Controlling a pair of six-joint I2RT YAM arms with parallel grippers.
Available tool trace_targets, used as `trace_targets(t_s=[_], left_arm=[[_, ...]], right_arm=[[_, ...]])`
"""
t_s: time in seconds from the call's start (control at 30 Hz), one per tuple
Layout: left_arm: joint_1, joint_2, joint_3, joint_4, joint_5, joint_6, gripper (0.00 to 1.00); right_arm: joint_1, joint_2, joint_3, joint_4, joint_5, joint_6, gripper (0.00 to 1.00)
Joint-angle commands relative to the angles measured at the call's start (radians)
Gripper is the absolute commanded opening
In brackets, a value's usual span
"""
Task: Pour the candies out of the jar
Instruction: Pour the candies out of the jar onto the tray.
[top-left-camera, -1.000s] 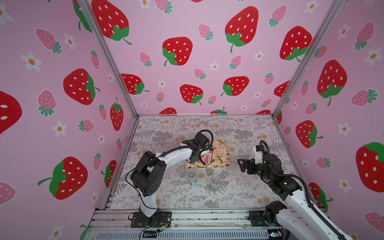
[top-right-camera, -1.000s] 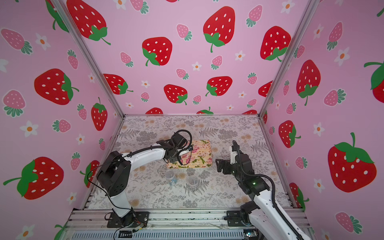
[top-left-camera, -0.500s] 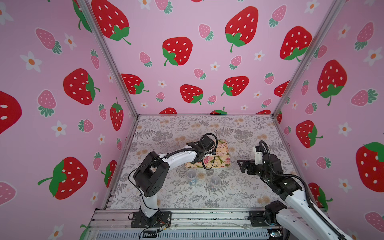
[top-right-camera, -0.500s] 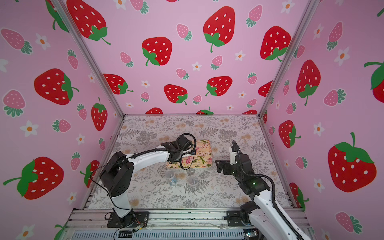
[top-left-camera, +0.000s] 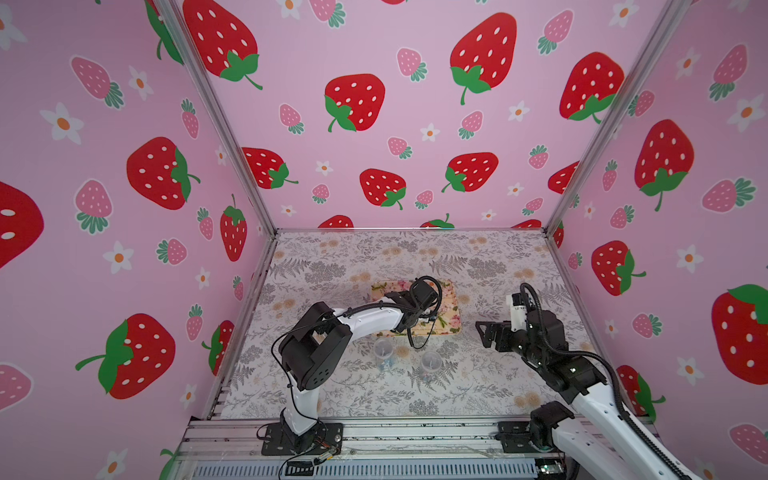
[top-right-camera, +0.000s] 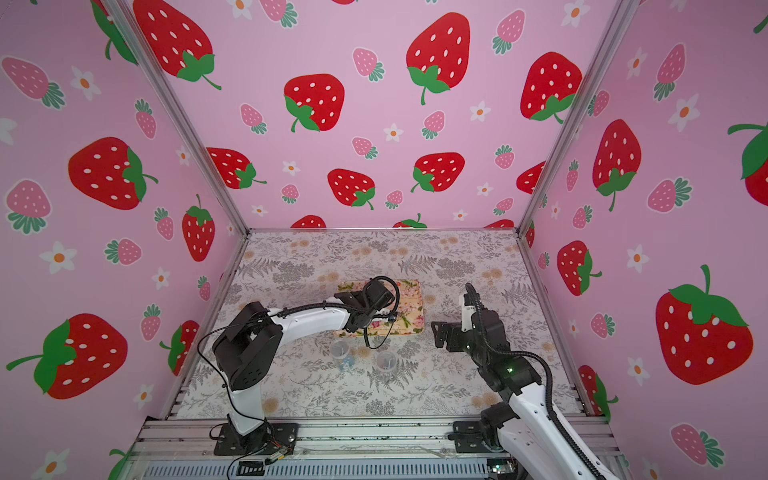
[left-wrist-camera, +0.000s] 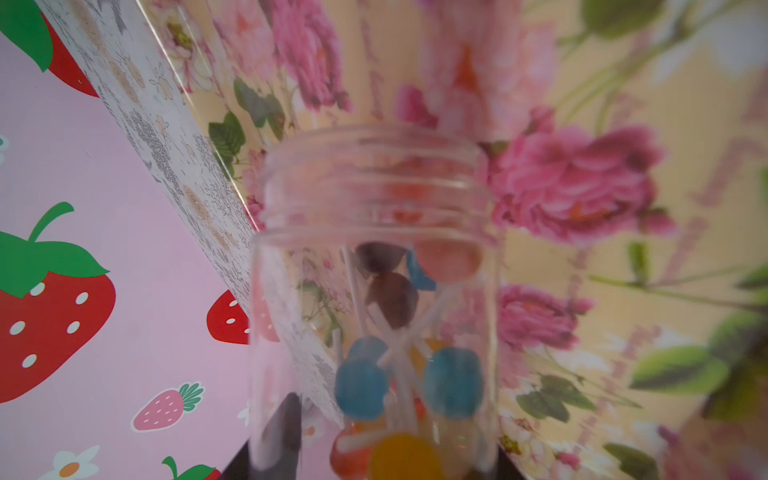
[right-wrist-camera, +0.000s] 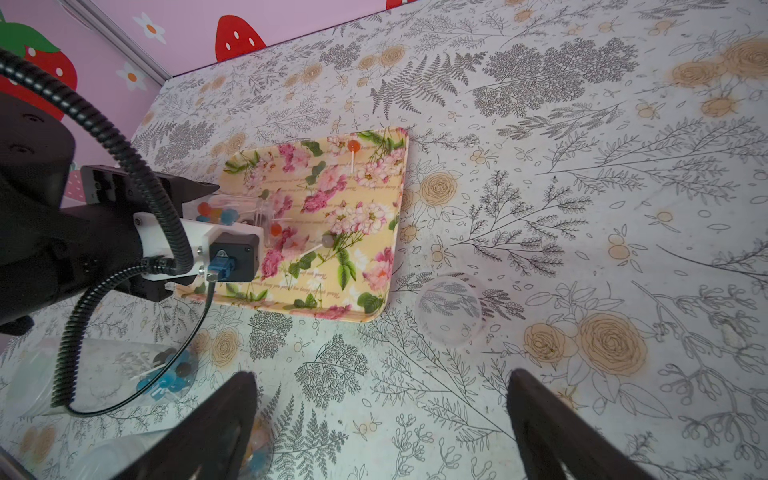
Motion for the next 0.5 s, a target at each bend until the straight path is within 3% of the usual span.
trace_targets(t_s=[0.0, 0.47], left_arm=[[-0.003, 0.0, -0.007, 0.045, -0.042, 0.089, 0.45], [-0.01, -0.037, -0.041, 0.079, -0.079, 0.125, 0.45]], right_arm=[[-0.005, -0.019, -0.016, -0.014, -0.006, 0.01, 0.96], [-0.006, -0.042, -0.022, -0.027, -0.011, 0.012, 0.96]])
